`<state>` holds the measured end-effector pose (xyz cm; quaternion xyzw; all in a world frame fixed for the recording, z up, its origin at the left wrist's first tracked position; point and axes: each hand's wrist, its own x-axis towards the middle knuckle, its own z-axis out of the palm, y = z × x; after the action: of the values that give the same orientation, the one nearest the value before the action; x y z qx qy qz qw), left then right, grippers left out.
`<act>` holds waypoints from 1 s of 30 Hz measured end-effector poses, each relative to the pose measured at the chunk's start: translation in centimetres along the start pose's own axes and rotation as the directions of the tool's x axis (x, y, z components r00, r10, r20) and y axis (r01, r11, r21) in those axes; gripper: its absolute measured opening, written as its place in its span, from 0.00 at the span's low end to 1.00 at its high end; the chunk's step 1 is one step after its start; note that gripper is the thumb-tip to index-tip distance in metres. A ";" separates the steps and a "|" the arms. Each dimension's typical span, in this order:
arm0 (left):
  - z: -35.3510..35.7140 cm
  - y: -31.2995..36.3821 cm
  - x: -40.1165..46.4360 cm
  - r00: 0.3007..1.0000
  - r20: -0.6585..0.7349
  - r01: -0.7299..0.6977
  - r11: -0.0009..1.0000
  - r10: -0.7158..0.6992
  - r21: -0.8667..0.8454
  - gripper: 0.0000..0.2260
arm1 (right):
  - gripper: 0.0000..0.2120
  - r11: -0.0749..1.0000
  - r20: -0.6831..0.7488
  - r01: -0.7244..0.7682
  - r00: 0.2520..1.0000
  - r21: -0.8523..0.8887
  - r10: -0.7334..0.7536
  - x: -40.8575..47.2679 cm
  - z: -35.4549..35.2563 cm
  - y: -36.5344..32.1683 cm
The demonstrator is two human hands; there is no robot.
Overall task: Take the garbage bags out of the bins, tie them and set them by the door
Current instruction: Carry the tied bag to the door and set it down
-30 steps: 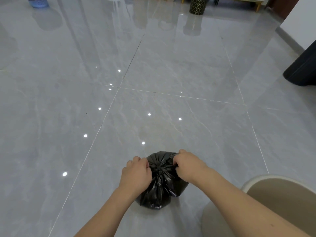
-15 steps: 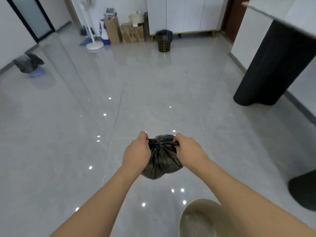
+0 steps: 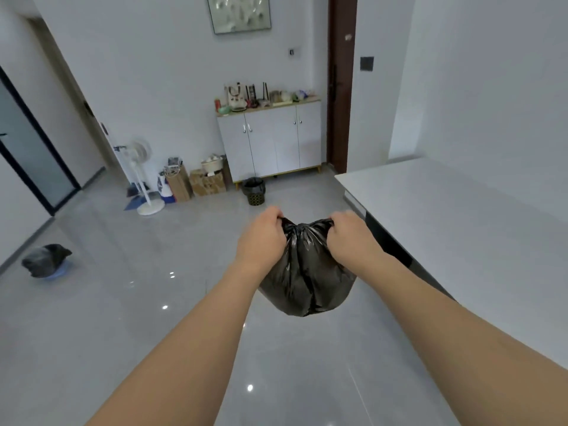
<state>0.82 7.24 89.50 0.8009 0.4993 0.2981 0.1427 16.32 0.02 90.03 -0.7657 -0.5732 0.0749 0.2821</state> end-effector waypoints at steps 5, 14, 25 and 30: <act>-1.5 2.3 0.2 0.999 -0.052 -0.016 0.997 0.012 -0.079 0.09 | 0.13 0.997 -0.079 -0.006 0.997 0.074 0.012 0.0 -3.0 -0.9; -4.2 -2.8 2.1 0.995 -0.095 0.012 0.993 -0.023 -0.119 0.09 | 0.15 0.998 -0.072 -0.008 0.997 0.060 0.013 2.0 0.4 -5.3; -12.2 -16.0 8.1 0.997 -0.024 0.067 0.960 -0.077 -0.270 0.10 | 0.12 0.959 -0.092 -0.001 0.995 0.284 0.028 8.4 9.5 -17.5; -11.6 -22.8 11.0 0.992 0.113 0.082 0.963 -0.054 -0.258 0.26 | 0.12 0.942 -0.118 -0.002 0.992 0.334 0.044 14.1 13.1 -20.0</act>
<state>-19.13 26.69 90.26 0.7720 0.4744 0.3141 0.2835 -1.44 21.24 92.42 -0.7166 -0.5248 0.1266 0.4417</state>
